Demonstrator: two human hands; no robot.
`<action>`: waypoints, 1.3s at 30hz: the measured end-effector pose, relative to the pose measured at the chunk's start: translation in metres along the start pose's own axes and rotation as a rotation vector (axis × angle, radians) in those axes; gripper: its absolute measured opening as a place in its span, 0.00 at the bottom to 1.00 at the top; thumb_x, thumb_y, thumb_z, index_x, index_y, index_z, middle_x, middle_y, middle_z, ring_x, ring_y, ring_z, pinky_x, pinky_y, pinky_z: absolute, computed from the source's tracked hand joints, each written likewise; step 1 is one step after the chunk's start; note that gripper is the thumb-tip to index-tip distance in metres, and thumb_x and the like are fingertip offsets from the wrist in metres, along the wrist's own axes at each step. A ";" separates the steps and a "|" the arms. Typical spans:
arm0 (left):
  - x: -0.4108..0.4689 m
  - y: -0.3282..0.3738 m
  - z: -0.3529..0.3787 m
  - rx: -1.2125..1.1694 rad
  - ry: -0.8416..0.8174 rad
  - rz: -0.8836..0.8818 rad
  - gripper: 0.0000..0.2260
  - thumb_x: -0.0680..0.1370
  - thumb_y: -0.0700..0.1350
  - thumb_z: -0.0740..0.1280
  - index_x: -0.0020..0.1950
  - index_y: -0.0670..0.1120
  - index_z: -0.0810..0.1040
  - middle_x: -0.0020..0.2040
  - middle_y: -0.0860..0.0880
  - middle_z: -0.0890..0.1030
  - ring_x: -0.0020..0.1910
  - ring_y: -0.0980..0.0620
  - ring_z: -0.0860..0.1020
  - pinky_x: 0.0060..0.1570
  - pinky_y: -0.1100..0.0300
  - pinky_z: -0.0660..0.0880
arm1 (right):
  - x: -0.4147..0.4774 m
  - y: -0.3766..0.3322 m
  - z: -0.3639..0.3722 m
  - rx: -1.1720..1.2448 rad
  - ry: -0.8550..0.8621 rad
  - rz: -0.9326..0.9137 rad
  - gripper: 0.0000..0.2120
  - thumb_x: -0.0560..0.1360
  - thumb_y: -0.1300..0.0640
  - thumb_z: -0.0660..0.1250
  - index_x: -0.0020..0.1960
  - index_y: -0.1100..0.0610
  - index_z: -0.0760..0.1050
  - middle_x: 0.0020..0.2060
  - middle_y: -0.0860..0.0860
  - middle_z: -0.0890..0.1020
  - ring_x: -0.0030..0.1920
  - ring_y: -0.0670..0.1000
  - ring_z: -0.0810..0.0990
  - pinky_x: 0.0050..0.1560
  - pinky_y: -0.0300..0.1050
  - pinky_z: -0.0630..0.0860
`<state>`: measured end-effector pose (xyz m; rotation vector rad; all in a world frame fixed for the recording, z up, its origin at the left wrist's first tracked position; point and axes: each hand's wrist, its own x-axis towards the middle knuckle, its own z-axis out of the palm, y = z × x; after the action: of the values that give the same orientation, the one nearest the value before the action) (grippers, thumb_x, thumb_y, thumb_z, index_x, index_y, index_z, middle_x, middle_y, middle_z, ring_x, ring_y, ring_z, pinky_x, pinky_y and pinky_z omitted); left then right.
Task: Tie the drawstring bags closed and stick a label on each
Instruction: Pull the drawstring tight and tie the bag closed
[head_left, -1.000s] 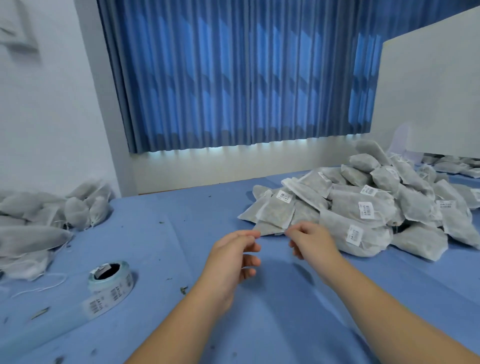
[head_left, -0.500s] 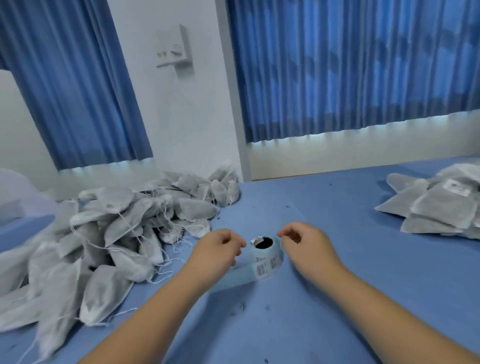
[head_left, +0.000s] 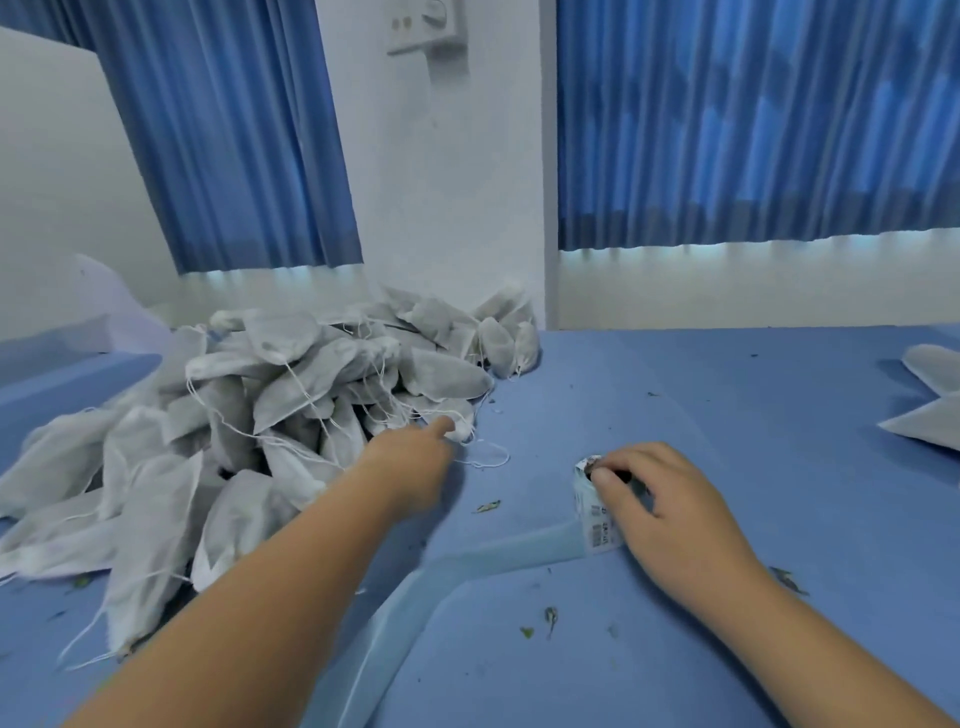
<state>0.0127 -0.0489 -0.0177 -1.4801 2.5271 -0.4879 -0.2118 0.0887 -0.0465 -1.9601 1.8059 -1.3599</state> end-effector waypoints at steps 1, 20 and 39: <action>0.006 0.001 0.000 0.030 -0.020 -0.004 0.21 0.78 0.43 0.61 0.72 0.48 0.69 0.75 0.51 0.57 0.61 0.42 0.72 0.46 0.52 0.70 | 0.000 0.001 0.001 -0.003 -0.002 0.001 0.05 0.77 0.48 0.61 0.44 0.40 0.75 0.48 0.39 0.76 0.53 0.40 0.73 0.51 0.33 0.66; 0.019 0.002 -0.034 -0.846 0.398 -0.094 0.12 0.75 0.39 0.64 0.47 0.56 0.81 0.61 0.60 0.73 0.50 0.53 0.75 0.48 0.63 0.66 | 0.002 0.000 0.001 -0.007 0.004 0.031 0.04 0.78 0.47 0.62 0.45 0.41 0.74 0.48 0.37 0.74 0.54 0.40 0.72 0.52 0.33 0.66; -0.019 0.198 -0.119 -1.933 0.692 0.030 0.22 0.85 0.49 0.53 0.49 0.43 0.85 0.48 0.54 0.85 0.46 0.66 0.79 0.44 0.75 0.71 | 0.001 -0.012 -0.067 0.707 0.494 0.173 0.09 0.75 0.48 0.65 0.44 0.53 0.79 0.41 0.49 0.84 0.44 0.49 0.83 0.48 0.45 0.78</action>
<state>-0.1761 0.0799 0.0212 -1.4818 3.3207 2.5179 -0.2489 0.1211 -0.0001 -1.1454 1.3021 -2.1588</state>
